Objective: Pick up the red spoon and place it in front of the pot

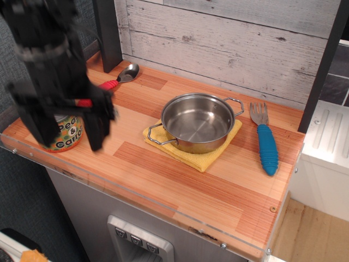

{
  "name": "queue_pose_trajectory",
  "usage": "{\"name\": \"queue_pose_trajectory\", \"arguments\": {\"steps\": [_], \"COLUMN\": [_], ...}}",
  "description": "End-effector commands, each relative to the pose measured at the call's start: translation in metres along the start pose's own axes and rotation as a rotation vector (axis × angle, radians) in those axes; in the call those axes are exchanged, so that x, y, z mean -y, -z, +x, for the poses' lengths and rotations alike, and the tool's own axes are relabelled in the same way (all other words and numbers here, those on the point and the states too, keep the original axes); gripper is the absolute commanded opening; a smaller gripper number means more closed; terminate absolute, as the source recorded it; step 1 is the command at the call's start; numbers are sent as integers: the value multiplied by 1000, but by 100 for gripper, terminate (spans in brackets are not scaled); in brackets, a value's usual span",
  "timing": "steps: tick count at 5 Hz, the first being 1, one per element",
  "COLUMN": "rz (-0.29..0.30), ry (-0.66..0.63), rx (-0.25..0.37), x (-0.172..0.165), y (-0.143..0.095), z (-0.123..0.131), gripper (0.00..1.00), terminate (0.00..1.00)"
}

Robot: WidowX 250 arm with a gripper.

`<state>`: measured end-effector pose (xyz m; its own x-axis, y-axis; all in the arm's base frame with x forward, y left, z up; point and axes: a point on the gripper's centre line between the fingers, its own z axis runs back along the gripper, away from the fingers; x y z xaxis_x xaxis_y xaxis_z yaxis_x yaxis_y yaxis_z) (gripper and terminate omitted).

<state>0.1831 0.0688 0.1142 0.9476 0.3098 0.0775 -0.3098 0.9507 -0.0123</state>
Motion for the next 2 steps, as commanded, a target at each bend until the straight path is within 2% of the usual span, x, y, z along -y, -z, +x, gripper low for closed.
{"name": "queue_pose_trajectory", "arguments": {"steps": [1,2], "rz": [7,8], "ry": [-28,-18], "rx": [106,143], "x": [-25,-38], "y": [-11,-2], "z": [60,87], "gripper": [100,100], "terminate": [0,0]}}
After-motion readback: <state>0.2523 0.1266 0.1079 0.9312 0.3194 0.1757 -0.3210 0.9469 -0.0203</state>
